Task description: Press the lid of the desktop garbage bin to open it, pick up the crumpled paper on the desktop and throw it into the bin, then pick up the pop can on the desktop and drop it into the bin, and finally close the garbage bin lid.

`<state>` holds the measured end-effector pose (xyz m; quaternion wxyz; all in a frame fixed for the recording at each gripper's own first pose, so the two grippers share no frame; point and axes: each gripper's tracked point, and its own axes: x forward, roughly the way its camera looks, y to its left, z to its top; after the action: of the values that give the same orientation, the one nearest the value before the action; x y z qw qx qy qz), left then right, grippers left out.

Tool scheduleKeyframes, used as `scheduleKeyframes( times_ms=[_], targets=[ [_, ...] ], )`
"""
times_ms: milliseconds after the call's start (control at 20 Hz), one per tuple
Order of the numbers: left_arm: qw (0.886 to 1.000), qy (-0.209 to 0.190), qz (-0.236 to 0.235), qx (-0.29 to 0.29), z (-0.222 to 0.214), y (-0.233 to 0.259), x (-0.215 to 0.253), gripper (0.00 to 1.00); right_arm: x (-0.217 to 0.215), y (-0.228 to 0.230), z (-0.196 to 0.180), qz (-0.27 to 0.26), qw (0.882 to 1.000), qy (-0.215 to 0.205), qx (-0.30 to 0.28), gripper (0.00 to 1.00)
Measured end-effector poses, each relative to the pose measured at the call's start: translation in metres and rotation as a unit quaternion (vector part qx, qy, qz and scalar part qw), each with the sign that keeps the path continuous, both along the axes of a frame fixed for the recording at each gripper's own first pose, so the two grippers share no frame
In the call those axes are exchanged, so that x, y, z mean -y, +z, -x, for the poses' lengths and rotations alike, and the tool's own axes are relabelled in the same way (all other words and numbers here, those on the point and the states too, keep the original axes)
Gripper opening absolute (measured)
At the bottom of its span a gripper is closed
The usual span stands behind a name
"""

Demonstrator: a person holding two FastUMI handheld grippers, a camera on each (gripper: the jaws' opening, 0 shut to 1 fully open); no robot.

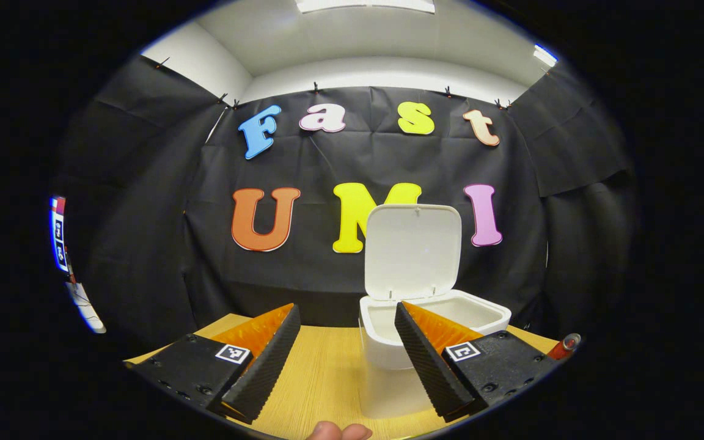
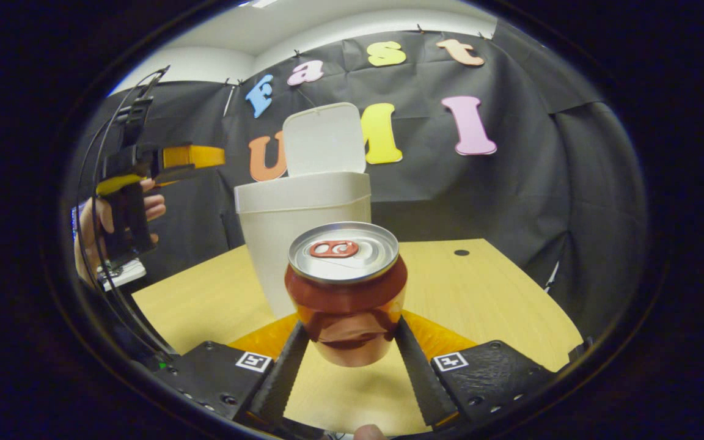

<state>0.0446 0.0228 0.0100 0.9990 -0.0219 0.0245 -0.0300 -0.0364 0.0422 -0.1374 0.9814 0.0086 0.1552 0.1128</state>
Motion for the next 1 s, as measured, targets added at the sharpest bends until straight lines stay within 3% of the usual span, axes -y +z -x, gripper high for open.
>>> scheduleKeyframes(
  times_ms=[600,800,1000],
  targets=[
    [0.999,0.045,0.001,-0.001,0.036,-0.050,-0.044,1.00,-0.059,0.133,-0.040,0.022,0.996,0.062,0.063,0.80],
    [0.999,0.031,-0.026,0.000,0.044,-0.061,-0.046,1.00,-0.079,0.157,-0.071,0.023,0.995,0.066,0.075,0.81],
    [1.000,0.011,-0.018,-0.002,0.052,-0.068,-0.042,1.00,-0.093,0.165,-0.105,0.008,0.997,0.062,0.055,0.80]
  ],
)
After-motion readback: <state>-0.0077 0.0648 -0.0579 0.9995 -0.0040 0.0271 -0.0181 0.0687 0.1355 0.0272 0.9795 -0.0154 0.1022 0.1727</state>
